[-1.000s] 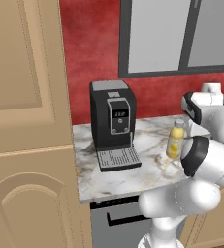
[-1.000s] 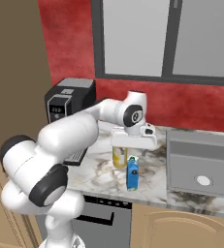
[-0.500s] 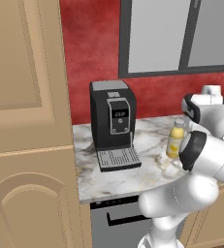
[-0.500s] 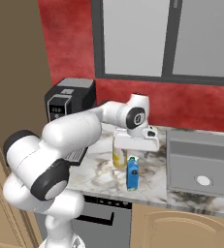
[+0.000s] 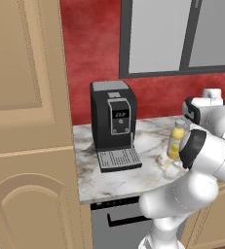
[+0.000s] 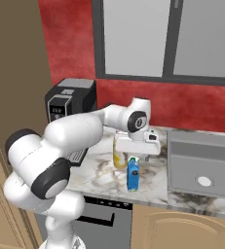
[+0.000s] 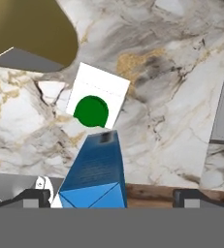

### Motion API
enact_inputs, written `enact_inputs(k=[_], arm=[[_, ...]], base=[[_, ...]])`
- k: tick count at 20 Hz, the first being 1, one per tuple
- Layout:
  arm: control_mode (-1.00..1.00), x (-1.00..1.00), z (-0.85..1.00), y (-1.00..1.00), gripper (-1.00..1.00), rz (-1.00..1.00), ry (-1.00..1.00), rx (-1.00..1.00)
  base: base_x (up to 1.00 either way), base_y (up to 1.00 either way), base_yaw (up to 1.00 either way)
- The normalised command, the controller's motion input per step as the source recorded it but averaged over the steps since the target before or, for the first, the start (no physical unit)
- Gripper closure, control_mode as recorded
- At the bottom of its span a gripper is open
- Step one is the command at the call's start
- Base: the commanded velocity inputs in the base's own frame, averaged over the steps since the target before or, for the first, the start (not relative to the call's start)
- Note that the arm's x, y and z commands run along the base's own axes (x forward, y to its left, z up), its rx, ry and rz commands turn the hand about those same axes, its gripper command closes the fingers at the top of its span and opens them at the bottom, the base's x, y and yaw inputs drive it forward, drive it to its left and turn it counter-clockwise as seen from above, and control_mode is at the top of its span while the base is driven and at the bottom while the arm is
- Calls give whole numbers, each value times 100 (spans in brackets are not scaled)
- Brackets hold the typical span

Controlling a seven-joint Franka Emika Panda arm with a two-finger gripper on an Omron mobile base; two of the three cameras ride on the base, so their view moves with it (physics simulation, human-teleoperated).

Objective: Move the drinks to the dining counter.

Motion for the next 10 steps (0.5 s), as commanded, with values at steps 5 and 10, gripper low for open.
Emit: enact_inputs(k=[5,10], arm=[[-100,-8,-13,0,-100,0,3,2],[-100,-20,-12,-1,-100,0,5,5]], base=[[0,0,0],[0,0,0]])
